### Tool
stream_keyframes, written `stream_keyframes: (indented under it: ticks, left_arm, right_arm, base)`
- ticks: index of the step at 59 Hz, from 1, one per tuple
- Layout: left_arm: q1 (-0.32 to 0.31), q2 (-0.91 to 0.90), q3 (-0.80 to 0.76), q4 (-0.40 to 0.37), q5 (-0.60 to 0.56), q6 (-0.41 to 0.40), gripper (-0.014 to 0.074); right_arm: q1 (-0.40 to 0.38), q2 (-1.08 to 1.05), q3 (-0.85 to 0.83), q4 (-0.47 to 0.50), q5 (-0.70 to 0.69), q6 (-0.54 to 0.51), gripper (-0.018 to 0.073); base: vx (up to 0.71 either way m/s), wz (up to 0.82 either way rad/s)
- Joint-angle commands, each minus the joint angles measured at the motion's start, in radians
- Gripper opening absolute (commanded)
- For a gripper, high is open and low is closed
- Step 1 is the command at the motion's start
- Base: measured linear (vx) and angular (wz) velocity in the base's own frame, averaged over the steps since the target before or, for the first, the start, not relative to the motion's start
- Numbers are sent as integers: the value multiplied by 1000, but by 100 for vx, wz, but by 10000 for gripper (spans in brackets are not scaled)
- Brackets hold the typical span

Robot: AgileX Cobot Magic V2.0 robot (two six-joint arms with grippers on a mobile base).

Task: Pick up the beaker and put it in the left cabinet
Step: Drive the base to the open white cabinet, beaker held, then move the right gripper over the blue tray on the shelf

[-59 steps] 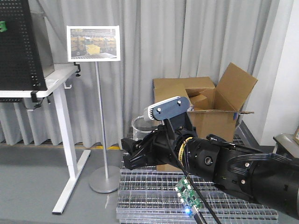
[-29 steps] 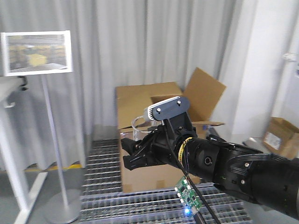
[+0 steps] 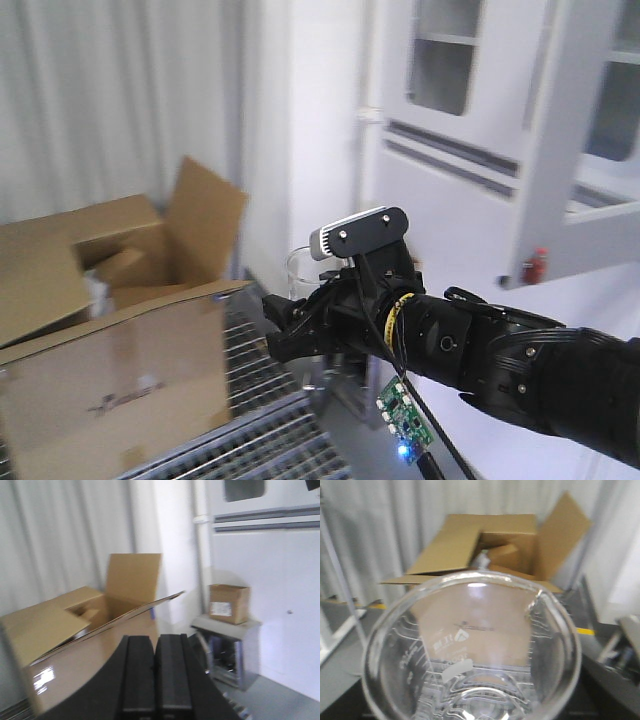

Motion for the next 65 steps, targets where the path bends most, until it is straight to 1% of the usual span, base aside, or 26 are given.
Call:
stream_keyframes:
  ticks: [1, 42, 65]
  left_arm:
    - [-1, -19, 16, -3, -75, -3, 1]
    - [-1, -19, 16, -3, -75, -3, 1]
    - [-1, -19, 16, -3, -75, -3, 1]
  right_arm:
    - [-3, -52, -30, 6, -44, 1, -1]
    - [-3, -52, -30, 6, -44, 1, -1]
    - [-3, -52, -30, 6, -45, 1, -1]
  base:
    - [20, -77]
    - [18, -71]
    - [21, -61]
